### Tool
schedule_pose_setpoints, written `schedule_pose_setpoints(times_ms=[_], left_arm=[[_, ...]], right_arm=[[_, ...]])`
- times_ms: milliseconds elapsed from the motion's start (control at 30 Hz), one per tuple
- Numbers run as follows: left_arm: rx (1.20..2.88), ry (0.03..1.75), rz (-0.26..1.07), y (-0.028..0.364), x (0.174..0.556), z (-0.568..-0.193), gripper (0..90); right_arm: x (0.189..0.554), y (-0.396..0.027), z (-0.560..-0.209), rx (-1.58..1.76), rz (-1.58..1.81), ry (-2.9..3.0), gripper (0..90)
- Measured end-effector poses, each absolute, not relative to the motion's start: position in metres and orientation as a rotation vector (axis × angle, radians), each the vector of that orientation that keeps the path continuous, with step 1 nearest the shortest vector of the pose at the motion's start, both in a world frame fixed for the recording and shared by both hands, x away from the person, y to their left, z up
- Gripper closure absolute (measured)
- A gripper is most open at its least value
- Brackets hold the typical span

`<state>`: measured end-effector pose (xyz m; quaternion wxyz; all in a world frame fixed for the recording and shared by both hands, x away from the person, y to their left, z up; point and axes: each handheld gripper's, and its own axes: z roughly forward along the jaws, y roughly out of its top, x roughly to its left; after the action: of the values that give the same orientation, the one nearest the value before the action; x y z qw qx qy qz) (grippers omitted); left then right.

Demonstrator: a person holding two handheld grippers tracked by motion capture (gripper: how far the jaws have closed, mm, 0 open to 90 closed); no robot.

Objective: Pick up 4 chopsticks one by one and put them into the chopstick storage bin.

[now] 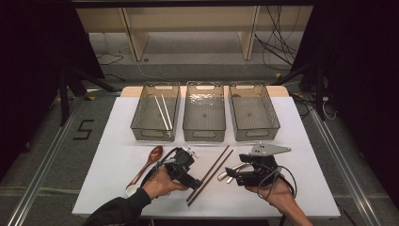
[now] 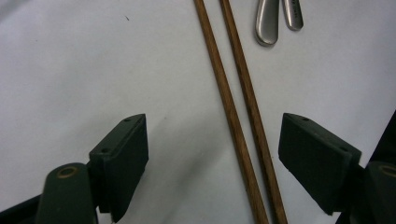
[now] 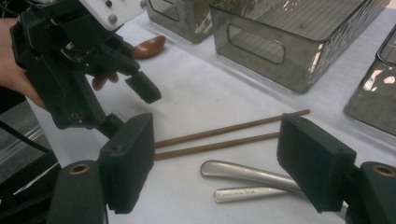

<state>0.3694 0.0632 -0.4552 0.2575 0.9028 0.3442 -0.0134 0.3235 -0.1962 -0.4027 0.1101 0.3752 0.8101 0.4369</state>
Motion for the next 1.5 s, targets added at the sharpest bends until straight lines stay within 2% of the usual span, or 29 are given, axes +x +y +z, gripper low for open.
schedule_pose_setpoints(times_ms=[200,567,867,1367,1500], left_arm=[[2.477,0.927,-0.028,0.058,0.368,-0.459,29.1],[2.541,0.889,-0.014,0.048,0.366,-0.466,44.7],[2.572,0.854,0.036,0.049,0.366,-0.467,54.5],[2.592,0.849,0.061,0.055,0.373,-0.466,76.1],[2.610,0.837,0.087,0.051,0.370,-0.466,75.5]], right_arm=[[0.323,-0.196,-0.403,1.098,1.282,2.385,28.6],[0.323,-0.195,-0.403,1.096,1.282,2.389,29.2],[0.324,-0.195,-0.403,1.096,1.276,2.391,29.4],[0.324,-0.196,-0.403,1.098,1.277,2.389,29.6],[0.324,-0.196,-0.403,1.098,1.276,2.389,29.6]])
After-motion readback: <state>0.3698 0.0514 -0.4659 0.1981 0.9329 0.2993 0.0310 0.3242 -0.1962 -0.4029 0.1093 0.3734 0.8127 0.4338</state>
